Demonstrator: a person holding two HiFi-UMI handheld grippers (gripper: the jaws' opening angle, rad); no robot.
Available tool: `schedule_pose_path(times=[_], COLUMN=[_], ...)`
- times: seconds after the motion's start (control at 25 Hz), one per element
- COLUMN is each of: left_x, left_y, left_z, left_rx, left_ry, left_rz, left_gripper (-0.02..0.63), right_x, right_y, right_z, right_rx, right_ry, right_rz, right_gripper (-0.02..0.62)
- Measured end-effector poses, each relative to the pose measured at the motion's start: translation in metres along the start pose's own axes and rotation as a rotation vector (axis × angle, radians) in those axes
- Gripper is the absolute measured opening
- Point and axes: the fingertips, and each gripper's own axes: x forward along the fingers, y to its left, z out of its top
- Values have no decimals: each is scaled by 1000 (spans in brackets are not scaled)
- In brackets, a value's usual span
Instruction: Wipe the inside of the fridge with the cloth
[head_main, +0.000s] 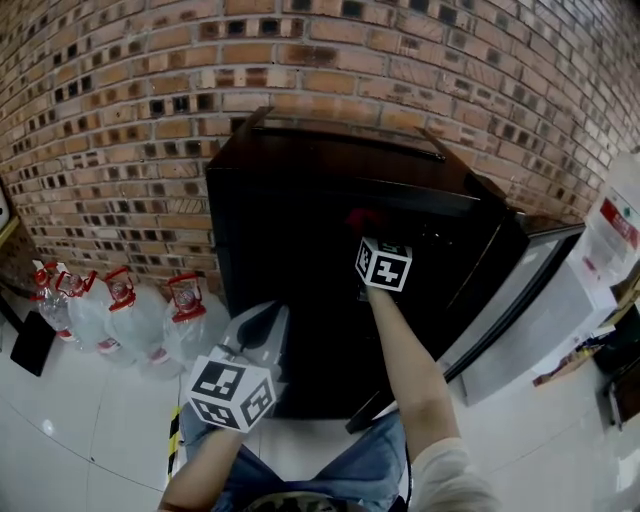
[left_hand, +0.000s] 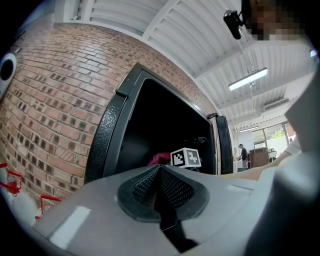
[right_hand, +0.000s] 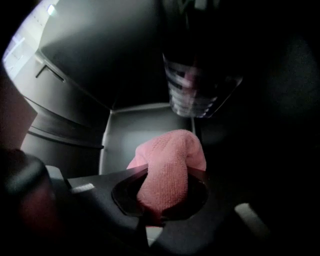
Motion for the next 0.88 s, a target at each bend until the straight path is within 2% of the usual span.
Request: schedule_pose_path(times=[0.24,0.6,0.88], left_x=[-9,-19,-19], left_y=[0,0,-3], left_z=[10,-1,-9], left_rx=[-2,-3,8], left_ry=[-37,-18,-3], left_rz=[13,36,47], left_gripper=[-8,-8,-8], right_x=[-43,-132,-183], right_y=[8,28,29], right_z=[2,-4,12], right_rx=[-12,54,-19], right_ry=[-16,-75,-138], right_rz=[16,71,58], right_gripper=[23,23,23])
